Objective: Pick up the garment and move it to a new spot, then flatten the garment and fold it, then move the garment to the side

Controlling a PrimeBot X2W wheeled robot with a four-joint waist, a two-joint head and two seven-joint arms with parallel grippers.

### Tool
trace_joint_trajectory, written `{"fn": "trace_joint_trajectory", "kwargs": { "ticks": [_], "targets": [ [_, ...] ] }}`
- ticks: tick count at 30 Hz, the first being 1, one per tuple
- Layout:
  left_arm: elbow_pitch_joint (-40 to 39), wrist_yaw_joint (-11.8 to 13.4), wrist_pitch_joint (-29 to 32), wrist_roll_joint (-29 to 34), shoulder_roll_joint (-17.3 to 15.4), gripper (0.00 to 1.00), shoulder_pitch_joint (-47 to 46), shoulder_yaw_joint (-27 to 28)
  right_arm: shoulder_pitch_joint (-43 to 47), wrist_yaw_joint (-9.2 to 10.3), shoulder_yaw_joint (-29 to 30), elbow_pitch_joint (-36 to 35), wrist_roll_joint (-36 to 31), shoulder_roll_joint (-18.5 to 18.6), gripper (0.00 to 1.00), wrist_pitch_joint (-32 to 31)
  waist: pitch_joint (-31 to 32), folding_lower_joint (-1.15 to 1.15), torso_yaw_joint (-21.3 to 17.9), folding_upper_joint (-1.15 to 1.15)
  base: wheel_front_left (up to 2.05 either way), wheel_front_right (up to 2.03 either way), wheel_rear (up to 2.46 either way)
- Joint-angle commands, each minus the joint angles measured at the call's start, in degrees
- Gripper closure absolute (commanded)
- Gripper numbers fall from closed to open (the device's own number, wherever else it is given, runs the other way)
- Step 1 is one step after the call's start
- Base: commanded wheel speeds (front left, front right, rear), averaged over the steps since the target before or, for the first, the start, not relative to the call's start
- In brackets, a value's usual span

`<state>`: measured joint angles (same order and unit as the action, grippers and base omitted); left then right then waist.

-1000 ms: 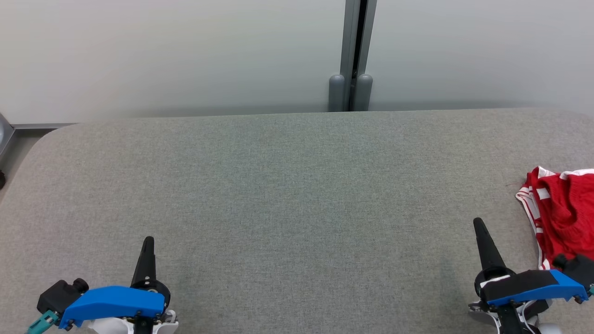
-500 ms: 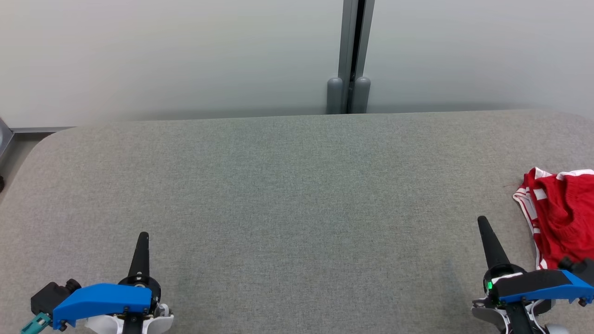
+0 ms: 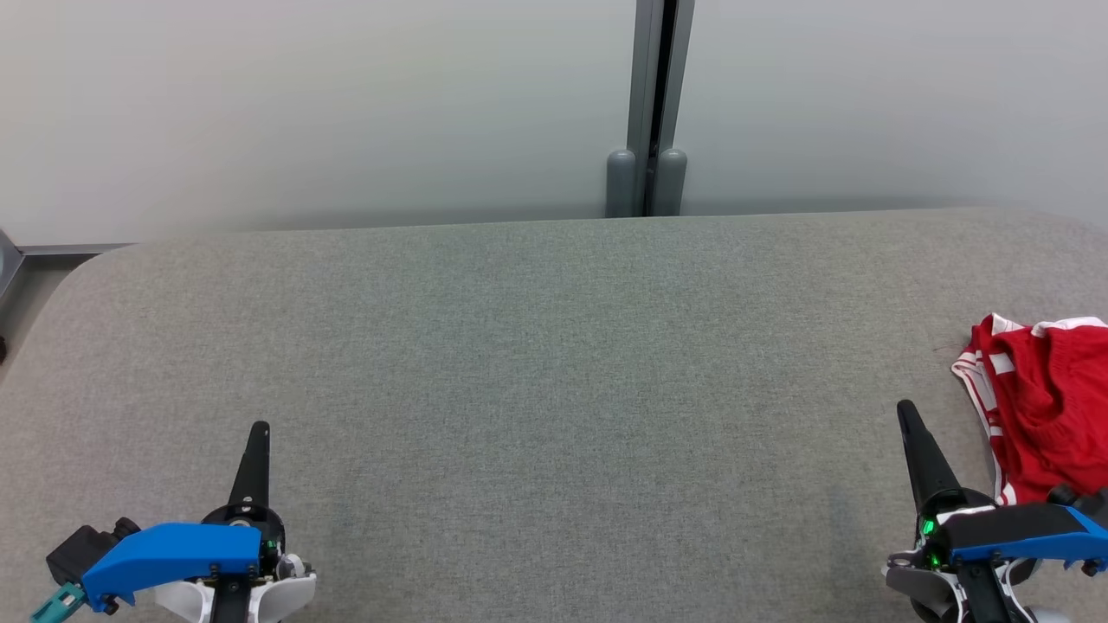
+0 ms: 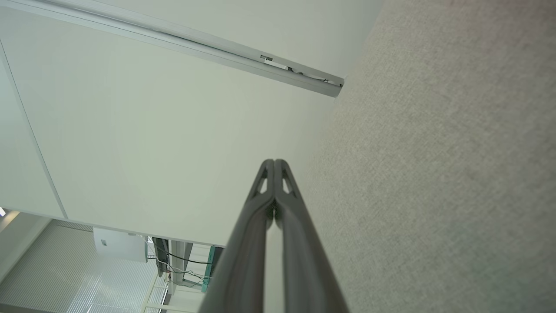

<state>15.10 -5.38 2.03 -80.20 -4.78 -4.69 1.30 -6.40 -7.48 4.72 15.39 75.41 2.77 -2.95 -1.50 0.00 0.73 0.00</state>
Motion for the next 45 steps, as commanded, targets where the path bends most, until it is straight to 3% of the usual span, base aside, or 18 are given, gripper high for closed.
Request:
{"fn": "trace_joint_trajectory", "kwargs": {
  "ticks": [1,35,45],
  "targets": [
    [-0.5,-0.4,0.4,-0.8,0.1,1.0,-1.0,0.7,0.1,-0.02,0.3,-0.6,1.3,0.1,1.0,-0.3,0.0,0.0,0.0,0.0,0.0,0.0,0.0],
    [-1.2,-2.3,4.3,-11.7,1.7,1.0,-1.8,5.0,0.4,-0.02,1.8,-1.4,16.1,0.2,1.0,-3.5,1.2,0.0,-0.7,0.0,0.0,0.0,0.0],
    [-1.2,-2.3,4.5,-12.4,1.8,1.0,-1.8,5.3,0.4,-0.01,1.9,-1.5,17.1,0.2,1.0,-3.8,1.3,0.0,-0.7,0.0,0.0,0.0,0.0]
  ]
}}
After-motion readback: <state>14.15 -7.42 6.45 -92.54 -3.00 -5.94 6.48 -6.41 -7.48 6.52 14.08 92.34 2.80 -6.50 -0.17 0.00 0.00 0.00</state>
